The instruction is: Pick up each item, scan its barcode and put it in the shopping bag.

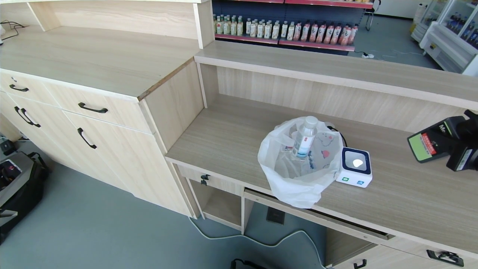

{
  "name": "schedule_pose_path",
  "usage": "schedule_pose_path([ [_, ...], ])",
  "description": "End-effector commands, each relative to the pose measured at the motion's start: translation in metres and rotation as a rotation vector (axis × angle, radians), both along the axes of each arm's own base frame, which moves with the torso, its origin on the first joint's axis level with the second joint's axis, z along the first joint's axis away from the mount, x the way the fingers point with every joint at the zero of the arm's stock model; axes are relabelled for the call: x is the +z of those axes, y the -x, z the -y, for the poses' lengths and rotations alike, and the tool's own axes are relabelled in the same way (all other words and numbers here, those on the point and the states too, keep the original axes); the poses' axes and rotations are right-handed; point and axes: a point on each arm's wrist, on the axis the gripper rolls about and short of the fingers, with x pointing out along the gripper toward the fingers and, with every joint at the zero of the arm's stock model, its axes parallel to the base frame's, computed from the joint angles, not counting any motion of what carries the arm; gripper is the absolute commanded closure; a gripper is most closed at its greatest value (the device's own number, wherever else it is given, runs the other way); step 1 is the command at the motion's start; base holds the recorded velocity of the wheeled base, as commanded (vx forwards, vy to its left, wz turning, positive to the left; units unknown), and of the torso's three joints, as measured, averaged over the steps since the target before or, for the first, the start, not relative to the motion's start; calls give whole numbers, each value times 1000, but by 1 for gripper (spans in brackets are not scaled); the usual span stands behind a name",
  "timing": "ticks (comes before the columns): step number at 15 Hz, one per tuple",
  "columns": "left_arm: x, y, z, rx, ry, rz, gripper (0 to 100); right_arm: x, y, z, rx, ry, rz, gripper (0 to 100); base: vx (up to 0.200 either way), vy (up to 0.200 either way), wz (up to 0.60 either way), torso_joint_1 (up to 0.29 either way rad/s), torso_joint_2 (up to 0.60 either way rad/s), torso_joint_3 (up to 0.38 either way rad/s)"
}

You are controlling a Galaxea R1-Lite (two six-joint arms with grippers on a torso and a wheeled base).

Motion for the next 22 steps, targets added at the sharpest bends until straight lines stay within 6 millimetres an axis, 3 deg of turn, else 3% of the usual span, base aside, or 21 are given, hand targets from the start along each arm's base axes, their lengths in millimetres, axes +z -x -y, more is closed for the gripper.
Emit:
schedule_pose_path([
  [1, 0, 0, 0, -1, -1, 1, 0, 5, -10, -10, 55, -54, 2, 100, 0, 200, 0, -2, -12, 2],
  [4, 0, 0, 0, -2, -1, 1, 0, 11, -29, -25, 137, -83, 8, 100, 0, 200, 0, 9, 9, -1],
  [7, 0, 0, 0, 4, 1, 1, 0, 3, -55, -46, 206, -93, -36, 100, 0, 67, 0, -1, 2, 1],
  [11, 0, 0, 0, 4, 1, 1, 0, -38, -95, -72, 173, -91, -174, 100, 0, 0, 0, 0, 0, 0],
  [16, 0, 0, 0, 4, 1, 1, 0, -70, -111, -102, 181, -63, -234, 100, 0, 0, 0, 0, 0, 0],
  [22, 0, 0, 0, 4, 1, 1, 0, -99, -128, -121, 192, -11, -263, 100, 0, 0, 0, 0, 0, 0],
])
